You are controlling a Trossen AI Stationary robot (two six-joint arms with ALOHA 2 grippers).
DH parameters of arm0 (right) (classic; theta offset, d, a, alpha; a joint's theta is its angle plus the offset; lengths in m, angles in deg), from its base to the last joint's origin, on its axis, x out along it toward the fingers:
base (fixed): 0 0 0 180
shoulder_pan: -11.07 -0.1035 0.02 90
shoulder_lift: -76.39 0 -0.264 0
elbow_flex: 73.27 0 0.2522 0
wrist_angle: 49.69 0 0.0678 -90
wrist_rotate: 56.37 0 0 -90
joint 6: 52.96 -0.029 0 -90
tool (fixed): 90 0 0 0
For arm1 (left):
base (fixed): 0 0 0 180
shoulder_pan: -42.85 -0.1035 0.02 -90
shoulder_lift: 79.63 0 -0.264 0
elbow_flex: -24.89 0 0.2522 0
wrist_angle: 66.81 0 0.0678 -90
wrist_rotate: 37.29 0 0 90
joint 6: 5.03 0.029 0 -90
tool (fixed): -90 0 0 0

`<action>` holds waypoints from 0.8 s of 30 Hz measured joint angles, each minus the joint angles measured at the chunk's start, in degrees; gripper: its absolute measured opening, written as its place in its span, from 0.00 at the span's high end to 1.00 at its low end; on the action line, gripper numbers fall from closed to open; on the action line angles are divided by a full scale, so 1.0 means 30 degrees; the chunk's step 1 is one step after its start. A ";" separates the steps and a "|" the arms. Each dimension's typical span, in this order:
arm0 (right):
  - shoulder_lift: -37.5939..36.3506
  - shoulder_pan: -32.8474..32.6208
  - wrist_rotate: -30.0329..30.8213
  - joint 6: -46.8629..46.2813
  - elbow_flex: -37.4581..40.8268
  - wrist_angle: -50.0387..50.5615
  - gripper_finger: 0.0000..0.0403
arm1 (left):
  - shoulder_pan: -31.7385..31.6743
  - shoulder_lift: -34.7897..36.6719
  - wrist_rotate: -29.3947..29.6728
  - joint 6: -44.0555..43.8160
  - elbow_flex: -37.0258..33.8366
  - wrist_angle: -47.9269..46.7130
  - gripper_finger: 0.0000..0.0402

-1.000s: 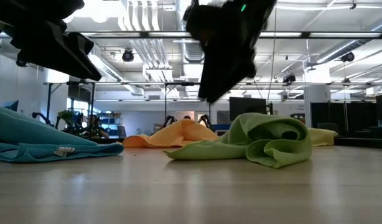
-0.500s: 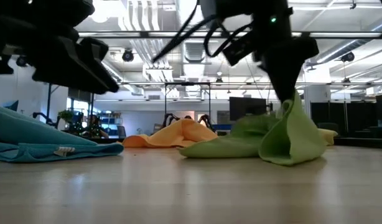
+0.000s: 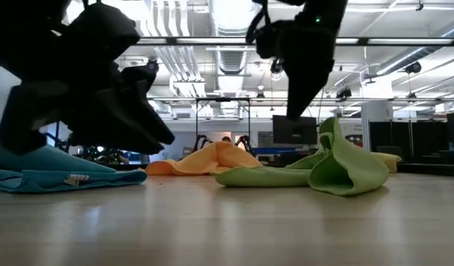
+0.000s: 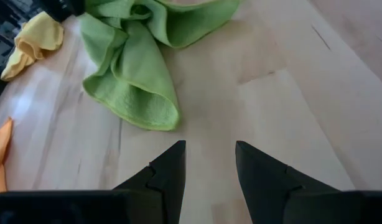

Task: Fold microfiber towels
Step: Fold the light green microfiber towel

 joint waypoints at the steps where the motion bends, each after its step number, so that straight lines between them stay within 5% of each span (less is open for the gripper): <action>1: 0.0198 0.0374 -0.0462 -0.0257 0.0077 0.0087 0.70 | -0.0089 -0.0008 0.0000 0.0000 0.0128 0.0024 0.69; 14: 0.3670 0.2407 -0.4055 0.0549 -0.0716 0.2602 0.70 | -0.0222 0.0044 -0.0775 -0.0525 0.0093 -0.1822 0.69; 24: 0.4197 0.2386 -0.4174 0.1475 -0.0778 0.3198 0.80 | -0.0410 0.0000 -0.1001 -0.0517 0.0129 -0.1835 0.69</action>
